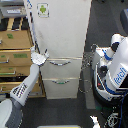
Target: Opening the fridge
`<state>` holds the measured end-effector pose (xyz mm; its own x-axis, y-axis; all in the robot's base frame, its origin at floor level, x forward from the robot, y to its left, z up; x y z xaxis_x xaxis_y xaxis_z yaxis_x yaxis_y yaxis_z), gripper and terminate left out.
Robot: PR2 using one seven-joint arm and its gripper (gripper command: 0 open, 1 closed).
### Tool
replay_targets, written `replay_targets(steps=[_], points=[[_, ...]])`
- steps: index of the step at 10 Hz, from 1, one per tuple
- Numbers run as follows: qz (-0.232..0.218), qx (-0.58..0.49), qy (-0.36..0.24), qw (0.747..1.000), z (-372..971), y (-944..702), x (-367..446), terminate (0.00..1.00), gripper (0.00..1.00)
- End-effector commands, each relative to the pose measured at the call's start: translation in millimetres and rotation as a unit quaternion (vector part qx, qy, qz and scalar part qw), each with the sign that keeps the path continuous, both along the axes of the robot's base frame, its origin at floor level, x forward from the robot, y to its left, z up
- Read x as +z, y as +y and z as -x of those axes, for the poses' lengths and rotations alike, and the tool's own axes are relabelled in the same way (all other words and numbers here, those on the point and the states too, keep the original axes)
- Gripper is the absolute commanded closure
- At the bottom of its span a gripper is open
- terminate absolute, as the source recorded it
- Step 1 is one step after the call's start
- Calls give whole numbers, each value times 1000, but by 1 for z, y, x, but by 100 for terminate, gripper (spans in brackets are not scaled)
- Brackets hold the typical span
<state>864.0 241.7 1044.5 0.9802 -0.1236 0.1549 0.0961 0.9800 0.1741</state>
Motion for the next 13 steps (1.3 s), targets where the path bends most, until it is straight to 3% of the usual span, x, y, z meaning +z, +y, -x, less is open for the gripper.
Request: replay_targets(steps=[1, 7, 9, 13], points=[[-31, 15, -13, 999, -25, 37, 8, 0, 0], [-19, 19, -7, 1000, -56, 40, -4, 0, 0], [70, 25, 23, 997, -61, 59, -2, 0, 0], [144, 24, 43, 988, -73, 69, -8, 0, 0]])
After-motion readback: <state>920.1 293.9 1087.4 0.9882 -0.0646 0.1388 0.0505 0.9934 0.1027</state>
